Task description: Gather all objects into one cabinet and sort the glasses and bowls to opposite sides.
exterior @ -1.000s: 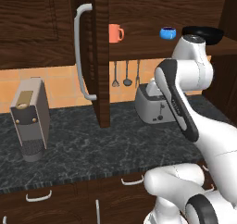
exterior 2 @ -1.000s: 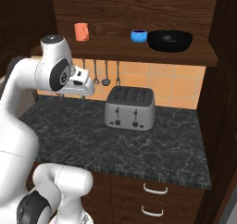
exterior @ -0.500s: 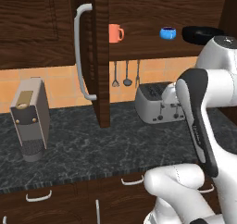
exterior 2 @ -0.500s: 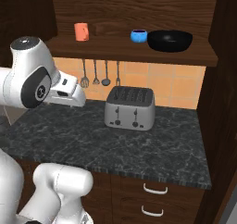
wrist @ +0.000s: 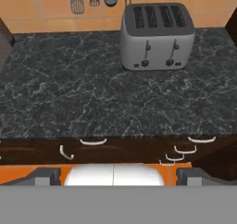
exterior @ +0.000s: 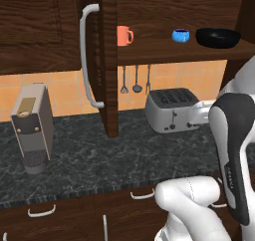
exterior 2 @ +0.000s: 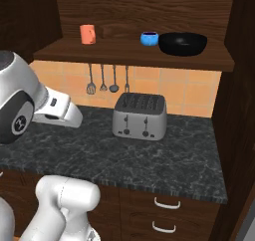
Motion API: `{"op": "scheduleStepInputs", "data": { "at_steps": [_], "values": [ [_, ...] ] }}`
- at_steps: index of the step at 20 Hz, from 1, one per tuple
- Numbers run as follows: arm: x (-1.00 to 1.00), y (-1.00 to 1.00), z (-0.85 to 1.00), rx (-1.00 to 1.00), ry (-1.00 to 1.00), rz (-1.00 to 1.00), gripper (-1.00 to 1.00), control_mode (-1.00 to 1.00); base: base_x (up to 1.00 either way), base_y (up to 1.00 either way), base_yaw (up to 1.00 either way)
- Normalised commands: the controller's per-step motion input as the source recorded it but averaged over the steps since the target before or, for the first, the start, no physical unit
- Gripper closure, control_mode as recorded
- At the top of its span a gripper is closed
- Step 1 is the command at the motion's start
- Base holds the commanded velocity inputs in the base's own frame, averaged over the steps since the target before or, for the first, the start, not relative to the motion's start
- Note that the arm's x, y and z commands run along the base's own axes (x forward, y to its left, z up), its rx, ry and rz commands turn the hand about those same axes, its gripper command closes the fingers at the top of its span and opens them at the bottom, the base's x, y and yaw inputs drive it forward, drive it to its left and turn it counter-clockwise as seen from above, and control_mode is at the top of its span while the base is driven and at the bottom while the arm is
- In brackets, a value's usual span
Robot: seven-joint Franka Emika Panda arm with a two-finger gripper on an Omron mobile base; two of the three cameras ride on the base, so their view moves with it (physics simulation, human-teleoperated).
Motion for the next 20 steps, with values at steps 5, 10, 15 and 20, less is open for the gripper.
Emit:
{"op": "scheduleStepInputs", "data": {
  "at_steps": [5,10,15,20],
  "values": [
    [-0.41,0.00,0.03,0.00,-0.01,0.00,-1.00,-1.00,0.00,0.00,0.00],
    [-0.26,0.00,0.00,0.00,-0.02,0.00,-1.00,1.00,-0.59,0.00,0.01],
    [0.00,0.00,0.00,0.00,0.00,0.00,-1.00,1.00,-0.77,0.07,0.27],
    [0.00,0.00,0.00,0.00,0.00,0.00,-1.00,1.00,-0.17,0.28,0.60]
  ]
}}
